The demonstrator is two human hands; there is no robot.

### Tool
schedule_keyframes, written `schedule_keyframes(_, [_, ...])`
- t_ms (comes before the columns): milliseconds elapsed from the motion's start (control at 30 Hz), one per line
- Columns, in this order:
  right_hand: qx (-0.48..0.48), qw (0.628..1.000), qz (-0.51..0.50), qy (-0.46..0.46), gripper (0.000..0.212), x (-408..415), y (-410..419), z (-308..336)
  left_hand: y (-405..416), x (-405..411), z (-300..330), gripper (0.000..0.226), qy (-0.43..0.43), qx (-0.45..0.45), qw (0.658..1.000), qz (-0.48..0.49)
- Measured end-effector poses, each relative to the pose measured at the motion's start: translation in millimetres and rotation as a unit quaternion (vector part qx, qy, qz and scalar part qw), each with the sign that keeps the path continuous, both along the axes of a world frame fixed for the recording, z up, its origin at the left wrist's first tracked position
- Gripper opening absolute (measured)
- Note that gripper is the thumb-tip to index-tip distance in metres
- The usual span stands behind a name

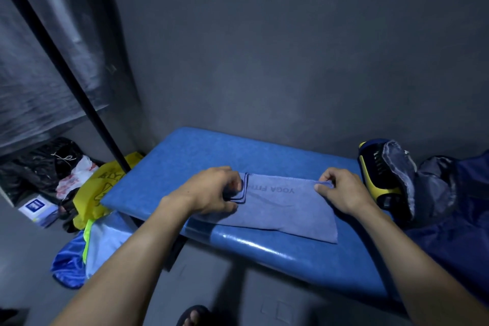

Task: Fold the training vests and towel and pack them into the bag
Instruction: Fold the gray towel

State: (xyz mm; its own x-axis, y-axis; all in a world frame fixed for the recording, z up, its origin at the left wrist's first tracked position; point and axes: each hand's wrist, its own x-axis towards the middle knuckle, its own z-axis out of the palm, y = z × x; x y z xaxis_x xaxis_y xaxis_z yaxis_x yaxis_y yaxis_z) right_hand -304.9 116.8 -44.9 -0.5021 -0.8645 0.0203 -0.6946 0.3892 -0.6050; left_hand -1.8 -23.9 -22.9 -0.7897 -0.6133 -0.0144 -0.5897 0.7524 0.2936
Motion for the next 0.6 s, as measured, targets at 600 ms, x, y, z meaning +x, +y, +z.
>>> schedule_keyframes(600, [0.041,0.995,-0.067,-0.056,0.045,-8,-12,2,-51,3,-30,0.026,0.16,0.16,0.894,0.386])
